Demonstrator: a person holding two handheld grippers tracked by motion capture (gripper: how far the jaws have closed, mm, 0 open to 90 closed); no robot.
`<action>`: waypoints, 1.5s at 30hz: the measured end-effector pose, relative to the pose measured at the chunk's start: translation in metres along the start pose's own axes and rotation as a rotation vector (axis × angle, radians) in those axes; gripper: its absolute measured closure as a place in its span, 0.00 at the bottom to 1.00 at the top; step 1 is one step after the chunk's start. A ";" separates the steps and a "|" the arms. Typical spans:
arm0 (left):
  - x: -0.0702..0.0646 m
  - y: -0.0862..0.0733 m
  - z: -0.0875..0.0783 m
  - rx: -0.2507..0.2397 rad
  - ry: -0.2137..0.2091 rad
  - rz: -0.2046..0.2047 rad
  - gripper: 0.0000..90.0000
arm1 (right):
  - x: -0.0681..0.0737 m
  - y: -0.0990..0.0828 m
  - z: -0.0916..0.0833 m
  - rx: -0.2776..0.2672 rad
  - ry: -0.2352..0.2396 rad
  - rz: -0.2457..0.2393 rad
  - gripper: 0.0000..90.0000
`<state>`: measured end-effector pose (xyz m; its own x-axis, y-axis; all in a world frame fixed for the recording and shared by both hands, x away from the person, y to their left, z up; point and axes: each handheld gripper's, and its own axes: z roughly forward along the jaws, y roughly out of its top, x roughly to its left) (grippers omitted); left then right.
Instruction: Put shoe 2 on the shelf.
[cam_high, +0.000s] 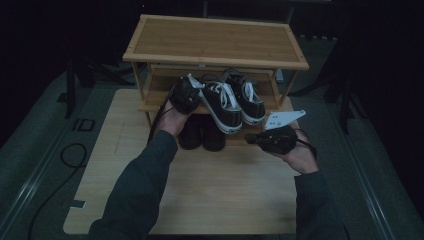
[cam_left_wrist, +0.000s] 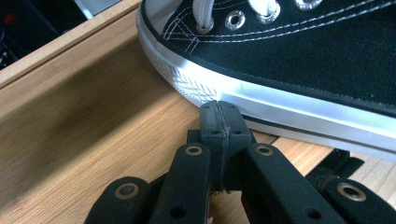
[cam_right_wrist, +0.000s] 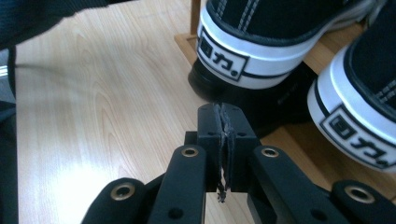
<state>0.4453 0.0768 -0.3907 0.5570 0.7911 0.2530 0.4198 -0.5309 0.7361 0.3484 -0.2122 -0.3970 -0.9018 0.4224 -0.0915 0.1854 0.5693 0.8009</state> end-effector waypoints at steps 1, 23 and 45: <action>0.000 0.000 0.001 -0.007 -0.003 -0.016 1.00 | 0.001 0.001 0.001 -0.005 0.003 -0.005 0.97; 0.024 -0.020 -0.010 -0.006 -0.045 -0.009 1.00 | 0.006 0.015 0.018 -0.052 0.016 -0.020 0.98; 0.021 -0.026 -0.013 -0.034 -0.059 0.057 1.00 | 0.012 0.036 0.045 -0.077 0.031 -0.049 1.00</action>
<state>0.4370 0.1113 -0.3962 0.6206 0.7402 0.2587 0.3622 -0.5632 0.7427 0.3620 -0.1549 -0.3963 -0.9209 0.3726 -0.1147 0.1111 0.5328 0.8389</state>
